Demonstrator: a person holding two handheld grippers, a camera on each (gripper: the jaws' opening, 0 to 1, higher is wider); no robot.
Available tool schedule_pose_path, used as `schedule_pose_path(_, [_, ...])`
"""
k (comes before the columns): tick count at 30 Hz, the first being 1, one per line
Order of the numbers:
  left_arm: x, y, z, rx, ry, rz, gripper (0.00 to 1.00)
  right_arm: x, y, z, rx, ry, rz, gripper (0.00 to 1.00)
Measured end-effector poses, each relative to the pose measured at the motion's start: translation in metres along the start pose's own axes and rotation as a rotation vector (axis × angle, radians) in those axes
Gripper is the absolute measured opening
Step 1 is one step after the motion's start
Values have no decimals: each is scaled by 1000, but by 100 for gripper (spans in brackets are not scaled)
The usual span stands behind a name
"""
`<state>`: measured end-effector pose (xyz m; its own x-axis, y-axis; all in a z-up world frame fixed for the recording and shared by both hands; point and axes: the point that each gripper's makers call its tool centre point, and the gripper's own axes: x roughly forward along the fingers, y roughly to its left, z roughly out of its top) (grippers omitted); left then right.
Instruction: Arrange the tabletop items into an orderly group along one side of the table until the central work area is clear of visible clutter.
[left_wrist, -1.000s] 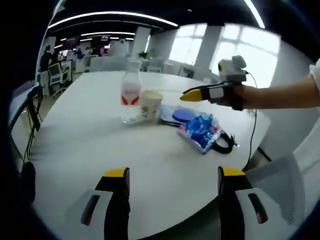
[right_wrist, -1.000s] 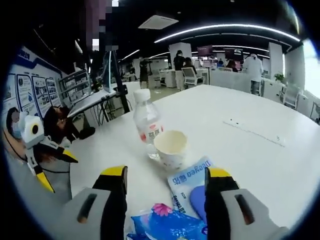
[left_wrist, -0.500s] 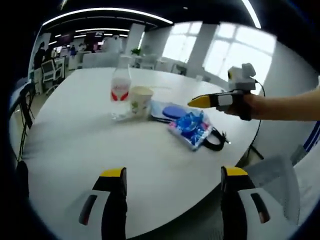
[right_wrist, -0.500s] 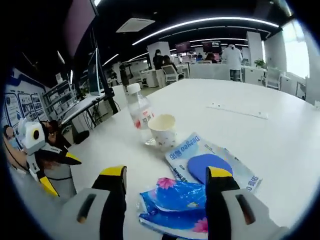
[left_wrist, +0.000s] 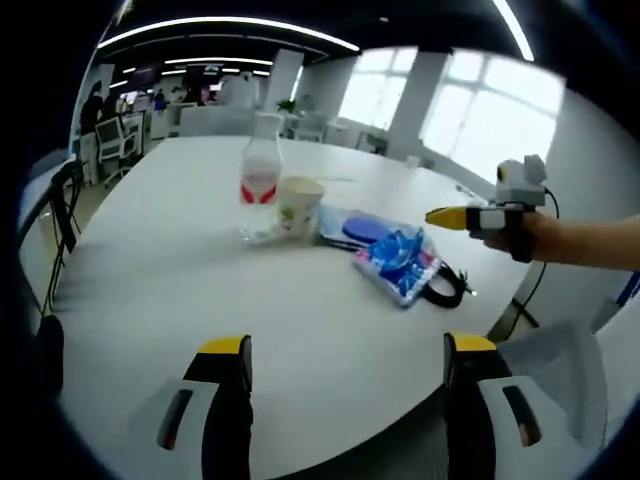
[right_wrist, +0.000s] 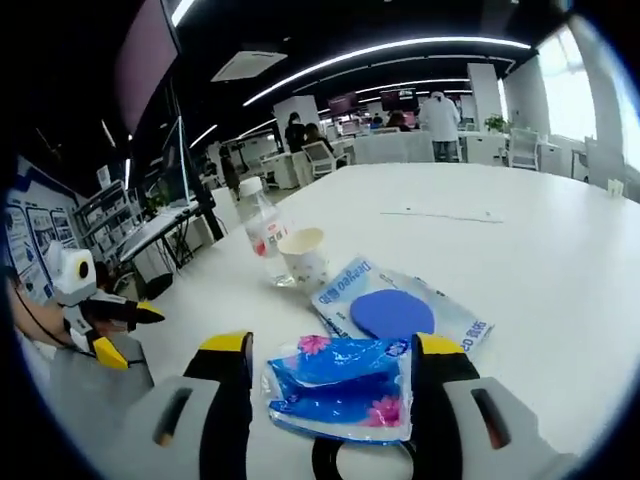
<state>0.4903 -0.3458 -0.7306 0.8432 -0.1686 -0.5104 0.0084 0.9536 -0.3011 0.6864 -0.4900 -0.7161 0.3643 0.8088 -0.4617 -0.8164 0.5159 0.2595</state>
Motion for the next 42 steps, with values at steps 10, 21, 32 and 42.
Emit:
schedule_pose_path(10, [-2,3,2,19,17,88,75,-38,-41,-16,24,25,20,62])
schedule_pose_path(21, [6,-1,13,41,30,110,75,-54,-79,-12,46,2,9,62])
schedule_pose_path(32, [24,-13,19,59,42,72,73,-65,-85,-18,67,-3,-7,62])
schedule_pose_path(42, [47,-42,39,102,-9,10,73,-72,-99,-24,72,-3,-9,61])
